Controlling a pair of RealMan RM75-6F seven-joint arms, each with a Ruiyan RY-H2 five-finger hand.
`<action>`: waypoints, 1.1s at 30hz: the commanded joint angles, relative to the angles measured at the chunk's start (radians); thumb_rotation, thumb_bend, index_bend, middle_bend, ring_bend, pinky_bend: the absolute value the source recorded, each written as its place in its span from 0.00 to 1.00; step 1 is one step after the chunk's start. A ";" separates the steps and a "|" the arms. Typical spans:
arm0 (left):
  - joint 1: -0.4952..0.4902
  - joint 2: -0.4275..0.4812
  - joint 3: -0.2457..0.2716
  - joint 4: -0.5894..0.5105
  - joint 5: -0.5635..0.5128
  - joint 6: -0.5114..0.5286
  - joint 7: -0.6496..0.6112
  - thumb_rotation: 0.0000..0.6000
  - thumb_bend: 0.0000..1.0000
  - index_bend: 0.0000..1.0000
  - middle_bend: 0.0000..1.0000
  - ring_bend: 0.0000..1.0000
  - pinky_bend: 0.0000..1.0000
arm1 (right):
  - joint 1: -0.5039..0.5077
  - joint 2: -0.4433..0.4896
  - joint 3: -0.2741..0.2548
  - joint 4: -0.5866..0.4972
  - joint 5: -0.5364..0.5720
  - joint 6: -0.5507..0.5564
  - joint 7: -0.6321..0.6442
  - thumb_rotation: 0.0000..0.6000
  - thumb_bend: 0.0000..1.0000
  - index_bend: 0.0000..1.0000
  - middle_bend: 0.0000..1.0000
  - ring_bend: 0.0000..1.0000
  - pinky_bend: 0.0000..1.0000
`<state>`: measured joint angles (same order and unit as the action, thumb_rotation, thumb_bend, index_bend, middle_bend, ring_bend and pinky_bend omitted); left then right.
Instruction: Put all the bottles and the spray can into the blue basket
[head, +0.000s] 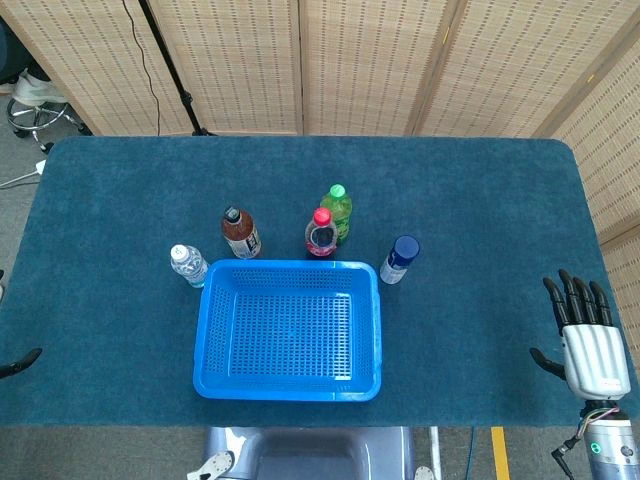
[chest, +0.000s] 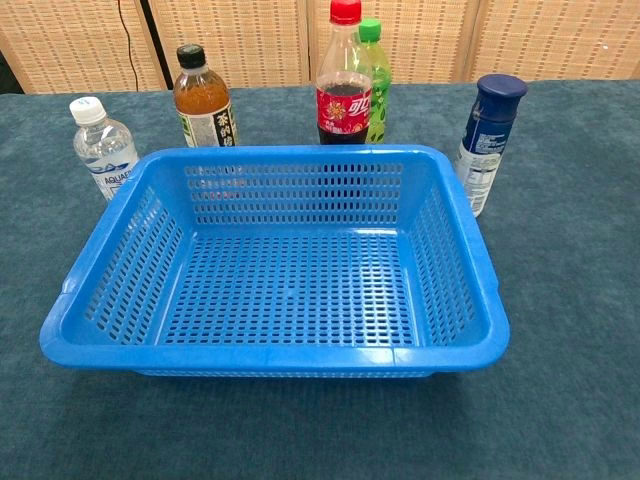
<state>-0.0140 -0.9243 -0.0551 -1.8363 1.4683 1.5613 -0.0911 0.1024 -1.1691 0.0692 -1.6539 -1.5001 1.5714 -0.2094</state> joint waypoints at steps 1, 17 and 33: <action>0.002 0.003 0.000 0.003 0.004 0.003 -0.008 1.00 0.06 0.00 0.00 0.00 0.00 | -0.001 0.001 0.001 -0.001 -0.001 -0.002 0.003 1.00 0.00 0.00 0.00 0.00 0.00; -0.006 0.012 -0.004 -0.001 0.001 -0.014 -0.026 1.00 0.06 0.00 0.00 0.00 0.00 | 0.067 0.033 0.042 0.055 -0.019 -0.110 0.359 1.00 0.00 0.00 0.00 0.00 0.00; -0.013 -0.007 -0.020 0.011 -0.043 -0.027 -0.005 1.00 0.06 0.00 0.00 0.00 0.00 | 0.360 -0.060 0.116 0.260 0.034 -0.528 0.933 1.00 0.00 0.00 0.00 0.00 0.00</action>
<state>-0.0247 -0.9305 -0.0737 -1.8247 1.4291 1.5376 -0.0988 0.4386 -1.2036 0.1696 -1.4143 -1.4796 1.0678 0.7015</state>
